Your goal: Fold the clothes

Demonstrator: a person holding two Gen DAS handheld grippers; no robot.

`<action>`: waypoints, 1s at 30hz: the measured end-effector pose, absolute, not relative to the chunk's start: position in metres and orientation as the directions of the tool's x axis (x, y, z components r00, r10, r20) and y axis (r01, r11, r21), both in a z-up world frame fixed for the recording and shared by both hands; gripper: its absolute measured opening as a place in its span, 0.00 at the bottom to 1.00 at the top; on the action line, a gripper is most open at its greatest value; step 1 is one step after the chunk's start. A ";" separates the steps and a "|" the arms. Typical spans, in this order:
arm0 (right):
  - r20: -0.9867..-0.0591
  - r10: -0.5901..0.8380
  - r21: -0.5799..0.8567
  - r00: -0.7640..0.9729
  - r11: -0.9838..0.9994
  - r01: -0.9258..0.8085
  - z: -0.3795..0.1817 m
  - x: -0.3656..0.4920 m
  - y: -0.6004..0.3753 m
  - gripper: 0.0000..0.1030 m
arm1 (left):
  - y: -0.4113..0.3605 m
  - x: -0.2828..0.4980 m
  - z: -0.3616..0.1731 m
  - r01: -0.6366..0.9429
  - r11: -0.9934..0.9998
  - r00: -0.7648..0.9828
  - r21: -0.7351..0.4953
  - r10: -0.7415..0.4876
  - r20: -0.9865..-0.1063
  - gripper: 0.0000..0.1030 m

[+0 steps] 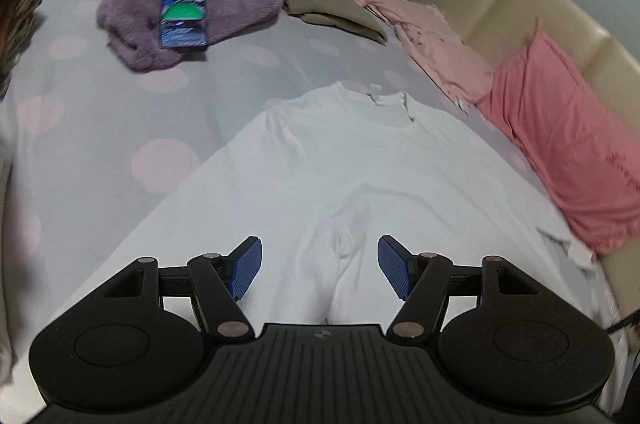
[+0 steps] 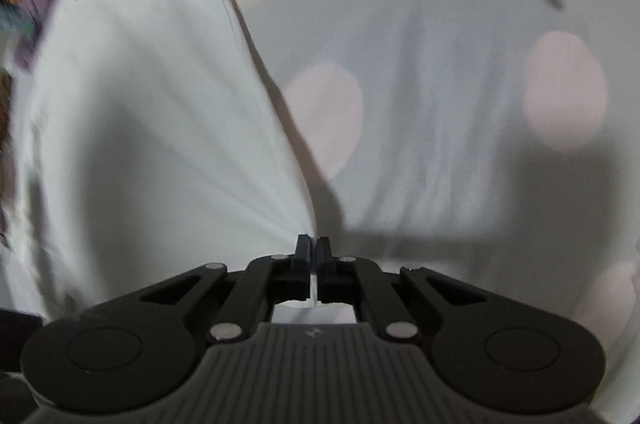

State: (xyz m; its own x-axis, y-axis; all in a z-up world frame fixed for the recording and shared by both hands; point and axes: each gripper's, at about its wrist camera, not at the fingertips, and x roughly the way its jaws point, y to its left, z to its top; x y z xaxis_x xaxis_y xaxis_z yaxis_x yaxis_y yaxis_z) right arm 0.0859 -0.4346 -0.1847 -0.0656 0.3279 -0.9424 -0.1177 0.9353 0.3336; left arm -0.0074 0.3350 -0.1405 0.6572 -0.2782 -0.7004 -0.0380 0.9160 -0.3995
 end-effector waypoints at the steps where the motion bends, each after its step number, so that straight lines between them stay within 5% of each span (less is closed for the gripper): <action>1: -0.949 0.300 0.312 -0.102 0.941 -0.135 -0.189 0.089 -0.427 0.03 | 0.337 -0.009 -0.141 -0.044 0.916 0.659 -0.398 -0.273 -0.701 0.61; 7: -0.969 0.069 0.141 -0.236 0.942 -0.303 -0.190 0.107 -0.385 0.10 | 0.360 -0.030 -0.137 -0.116 0.926 0.659 -0.358 -0.198 -0.726 0.61; 11: -0.968 -0.206 -0.110 -0.142 0.861 -0.497 -0.168 0.116 -0.362 0.20 | 0.378 -0.056 -0.135 -0.175 0.924 0.666 -0.339 -0.142 -0.732 0.61; 14: -0.966 -0.239 -0.260 0.104 0.876 -0.406 -0.141 0.145 -0.370 0.38 | 0.392 -0.071 -0.143 -0.236 0.897 0.683 -0.374 -0.120 -0.721 0.61; 21: -0.852 -0.252 -0.146 0.460 0.956 0.254 -0.107 0.204 -0.486 0.36 | 0.384 -0.068 -0.151 -0.216 0.888 0.666 -0.407 -0.171 -0.726 0.61; 30: -0.811 -0.224 -0.043 0.541 0.944 0.327 -0.145 0.241 -0.511 0.35 | 0.361 -0.054 -0.154 -0.123 0.909 0.624 -0.398 -0.241 -0.743 0.61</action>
